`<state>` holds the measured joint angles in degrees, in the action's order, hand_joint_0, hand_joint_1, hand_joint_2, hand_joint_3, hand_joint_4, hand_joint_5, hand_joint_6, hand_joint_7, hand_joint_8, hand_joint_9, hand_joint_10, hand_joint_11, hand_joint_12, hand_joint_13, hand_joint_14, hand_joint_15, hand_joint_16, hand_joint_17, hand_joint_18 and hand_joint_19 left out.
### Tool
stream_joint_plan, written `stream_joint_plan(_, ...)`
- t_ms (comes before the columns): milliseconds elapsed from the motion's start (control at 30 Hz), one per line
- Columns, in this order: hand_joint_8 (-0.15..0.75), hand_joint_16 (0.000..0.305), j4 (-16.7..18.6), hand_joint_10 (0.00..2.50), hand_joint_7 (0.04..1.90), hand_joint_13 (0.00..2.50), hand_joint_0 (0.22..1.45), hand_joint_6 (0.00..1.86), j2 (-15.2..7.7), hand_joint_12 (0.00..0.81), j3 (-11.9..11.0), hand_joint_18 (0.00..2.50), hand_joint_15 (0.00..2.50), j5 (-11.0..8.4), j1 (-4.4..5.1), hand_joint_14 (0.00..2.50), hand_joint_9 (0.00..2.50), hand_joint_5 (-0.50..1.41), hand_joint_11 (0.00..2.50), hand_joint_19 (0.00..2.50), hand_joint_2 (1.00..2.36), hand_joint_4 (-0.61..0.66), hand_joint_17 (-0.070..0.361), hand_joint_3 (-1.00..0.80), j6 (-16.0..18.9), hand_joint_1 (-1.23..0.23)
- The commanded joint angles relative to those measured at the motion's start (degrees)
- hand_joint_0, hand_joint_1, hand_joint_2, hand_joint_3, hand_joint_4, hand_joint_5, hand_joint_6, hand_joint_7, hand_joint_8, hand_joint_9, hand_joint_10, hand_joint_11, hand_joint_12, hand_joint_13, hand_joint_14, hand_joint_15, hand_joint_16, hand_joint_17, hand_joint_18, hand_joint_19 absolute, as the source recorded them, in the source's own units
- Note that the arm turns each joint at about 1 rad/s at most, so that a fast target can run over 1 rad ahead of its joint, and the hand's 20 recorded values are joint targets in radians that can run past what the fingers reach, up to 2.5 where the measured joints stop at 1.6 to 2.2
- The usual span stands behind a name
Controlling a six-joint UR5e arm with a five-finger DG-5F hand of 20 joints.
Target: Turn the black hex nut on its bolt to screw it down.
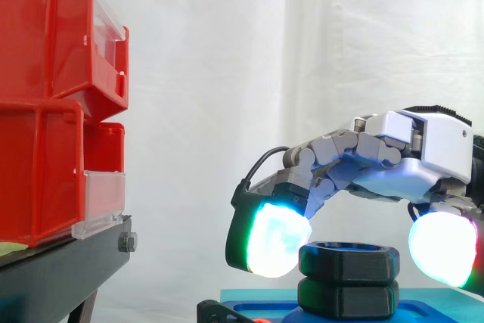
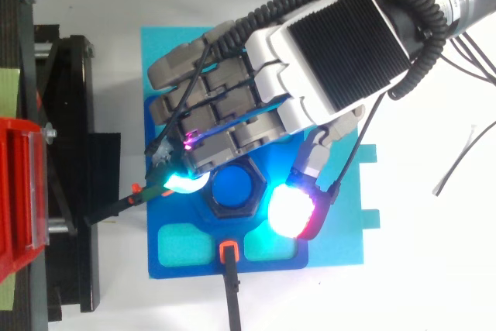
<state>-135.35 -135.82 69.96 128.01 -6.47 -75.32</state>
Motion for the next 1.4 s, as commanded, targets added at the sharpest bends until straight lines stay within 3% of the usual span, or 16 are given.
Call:
stream_joint_plan(0,0.246,0.043,0.0,0.01,0.84,0.64,0.35,0.69,0.0,0.312,0.0,0.4,0.33,0.49,-0.56,0.01,0.68,-0.18,0.38,0.31,1.0,0.19,0.097,-0.5,0.0,-0.38)
stream_joint_plan(133,0.249,0.043,0.0,0.01,0.84,0.64,0.35,0.69,-0.1,0.313,0.0,0.4,0.33,1.63,-1.61,0.01,0.68,-0.18,0.37,0.32,1.0,0.19,0.097,-0.5,0.0,-0.38)
stream_joint_plan(500,0.246,0.042,0.4,0.01,0.84,0.63,0.35,0.69,0.0,0.309,0.0,0.4,0.33,2.51,-3.11,0.01,0.68,-0.18,0.37,0.32,1.0,0.19,0.096,-0.5,0.0,-0.38)
stream_joint_plan(733,0.245,0.043,1.9,0.01,0.84,0.64,0.35,0.69,0.0,0.311,0.0,0.4,0.33,2.77,-3.28,0.01,0.68,-0.18,0.38,0.32,1.0,0.19,0.096,-0.5,0.5,-0.38)
stream_joint_plan(967,0.244,0.042,4.0,0.01,0.87,0.64,0.35,0.67,0.0,0.309,-0.5,0.4,0.33,2.69,-2.23,0.01,0.68,-0.18,0.37,0.32,1.0,0.19,0.096,-0.5,2.4,-0.38)
stream_joint_plan(1133,0.247,0.043,4.2,0.01,0.89,0.64,0.35,0.65,0.0,0.316,-0.5,0.4,0.33,2.07,-0.47,0.01,0.67,-0.18,0.37,0.31,1.0,0.2,0.097,-0.5,2.6,-0.4)
stream_joint_plan(1333,0.249,0.043,4.1,0.01,0.95,0.63,0.35,0.61,0.0,0.317,-0.5,0.4,0.33,0.14,1.11,0.01,0.67,-0.17,0.38,0.31,1.0,0.2,0.097,-0.5,2.6,-0.42)
stream_joint_plan(1367,0.249,0.043,4.0,0.01,0.95,0.63,0.35,0.61,0.0,0.315,-0.5,0.4,0.33,-0.39,1.73,0.01,0.67,-0.17,0.38,0.31,1.0,0.2,0.097,-0.5,2.4,-0.42)
